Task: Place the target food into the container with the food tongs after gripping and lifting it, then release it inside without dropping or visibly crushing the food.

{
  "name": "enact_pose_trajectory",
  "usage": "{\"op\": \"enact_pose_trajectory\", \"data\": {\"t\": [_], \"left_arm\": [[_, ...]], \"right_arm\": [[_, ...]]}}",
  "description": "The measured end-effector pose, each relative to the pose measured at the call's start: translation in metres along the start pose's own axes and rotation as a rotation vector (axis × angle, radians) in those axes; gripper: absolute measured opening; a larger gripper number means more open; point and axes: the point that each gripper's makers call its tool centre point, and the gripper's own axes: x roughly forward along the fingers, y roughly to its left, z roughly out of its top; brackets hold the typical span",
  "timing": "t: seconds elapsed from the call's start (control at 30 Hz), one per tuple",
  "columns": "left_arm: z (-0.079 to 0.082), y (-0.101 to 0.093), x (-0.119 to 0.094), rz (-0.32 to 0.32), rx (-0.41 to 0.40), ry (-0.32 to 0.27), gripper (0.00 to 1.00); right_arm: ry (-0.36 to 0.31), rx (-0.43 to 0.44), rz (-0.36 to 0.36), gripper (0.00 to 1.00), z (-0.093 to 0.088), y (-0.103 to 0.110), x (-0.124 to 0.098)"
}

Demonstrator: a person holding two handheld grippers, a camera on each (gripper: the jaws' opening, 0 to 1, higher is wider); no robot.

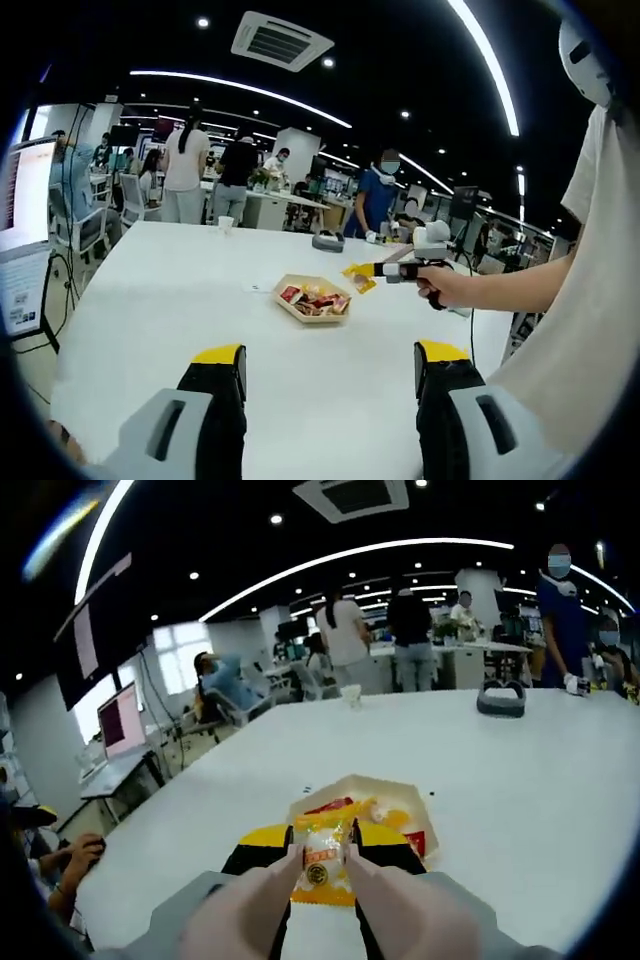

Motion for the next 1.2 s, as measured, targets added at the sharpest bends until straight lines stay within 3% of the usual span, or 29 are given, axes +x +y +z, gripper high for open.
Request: {"op": "enact_pose_trajectory", "data": {"t": [0.17,0.37,0.53,0.7,0.97,1.03,1.1,1.2], "left_arm": [[0.002,-0.015,0.010,-0.054,0.013,0.014,0.69],[0.004,-0.021,0.025,-0.066,0.001,0.020,0.70],[0.007,-0.018,0.032,-0.063,0.008,0.039,0.70],[0.013,-0.011,0.034,-0.048,0.009,0.043,0.70],[0.019,-0.013,0.041,-0.061,0.008,0.040,0.70],[0.024,-0.017,0.043,-0.078,0.014,0.038,0.70],[0.031,-0.023,0.043,-0.099,0.032,0.039,0.70],[0.038,-0.027,0.042,-0.094,0.059,0.031,0.71]], "right_arm": [[0.004,-0.020,0.014,0.23,-0.005,0.003,0.008],[-0.005,0.014,0.002,0.23,-0.002,-0.007,0.027],[-0.033,-0.020,0.008,0.25,0.007,-0.012,0.041],[-0.040,0.008,0.023,0.26,0.012,-0.016,0.046],[-0.037,0.021,0.045,0.27,0.013,-0.009,0.030],[-0.042,-0.004,0.066,0.27,0.015,-0.006,0.024],[-0.021,-0.048,0.136,0.27,0.011,0.007,0.015],[-0.023,-0.045,0.151,0.27,0.009,0.011,0.000]]}}
